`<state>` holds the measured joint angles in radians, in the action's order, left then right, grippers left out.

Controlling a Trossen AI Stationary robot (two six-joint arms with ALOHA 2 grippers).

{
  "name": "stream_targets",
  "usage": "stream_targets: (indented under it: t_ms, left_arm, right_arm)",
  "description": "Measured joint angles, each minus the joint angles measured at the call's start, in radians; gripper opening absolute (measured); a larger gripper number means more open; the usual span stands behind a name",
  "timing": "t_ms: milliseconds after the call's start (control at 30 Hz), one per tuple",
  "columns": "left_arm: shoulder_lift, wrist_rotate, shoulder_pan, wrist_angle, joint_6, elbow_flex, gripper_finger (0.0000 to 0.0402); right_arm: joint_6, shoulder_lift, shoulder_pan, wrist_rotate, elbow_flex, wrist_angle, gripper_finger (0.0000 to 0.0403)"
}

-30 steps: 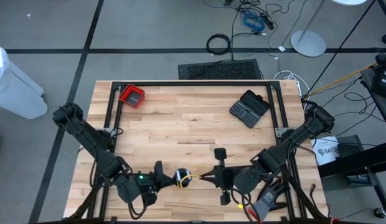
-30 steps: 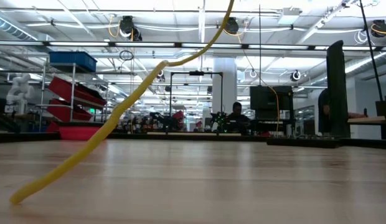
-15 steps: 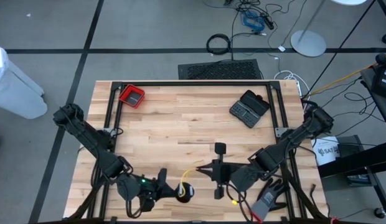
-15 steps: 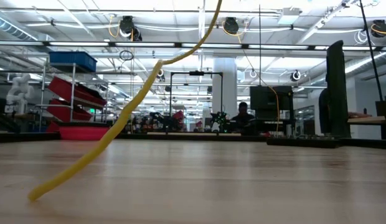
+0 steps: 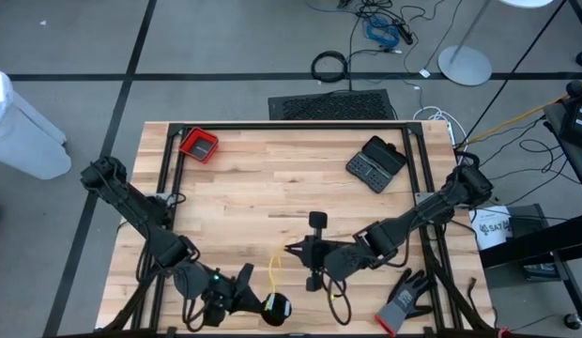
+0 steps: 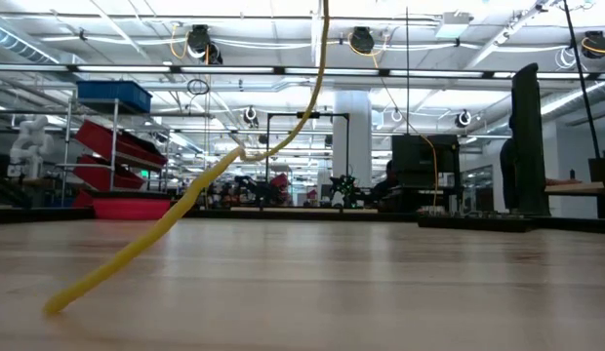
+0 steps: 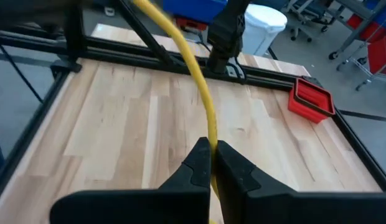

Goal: Coil cords
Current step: Uncoil the yellow cable wire from the spool

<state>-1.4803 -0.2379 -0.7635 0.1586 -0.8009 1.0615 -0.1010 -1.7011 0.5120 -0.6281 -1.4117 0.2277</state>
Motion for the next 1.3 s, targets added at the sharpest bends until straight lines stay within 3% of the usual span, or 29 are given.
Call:
stream_targets:
  t_ms: [467,800,1000,1167,1300]
  left_arm:
    - [-0.001,0.031,-0.007,0.066,-0.022,0.000,0.0000]
    - [-0.001,-0.199,-0.061,0.048,-0.065,0.027,0.0000]
    - [-0.001,-0.314,-0.104,-0.132,-0.083,0.083,0.0000]
    - [-0.001,-0.478,-0.142,-0.289,-0.099,0.121,0.0000]
    - [-0.001,-0.510,-0.158,-0.315,-0.099,0.132,0.0000]
  right_arm:
    - [-0.019,-0.056,-0.043,0.044,0.000,0.034,0.0000]
    - [-0.083,-0.056,-0.053,0.214,0.000,0.217,0.0000]
    - [-0.185,-0.028,-0.047,0.346,0.000,0.359,0.0000]
    - [-0.239,-0.003,-0.015,0.374,0.000,0.415,0.0000]
    - [-0.240,0.014,0.007,0.375,0.000,0.412,0.0000]
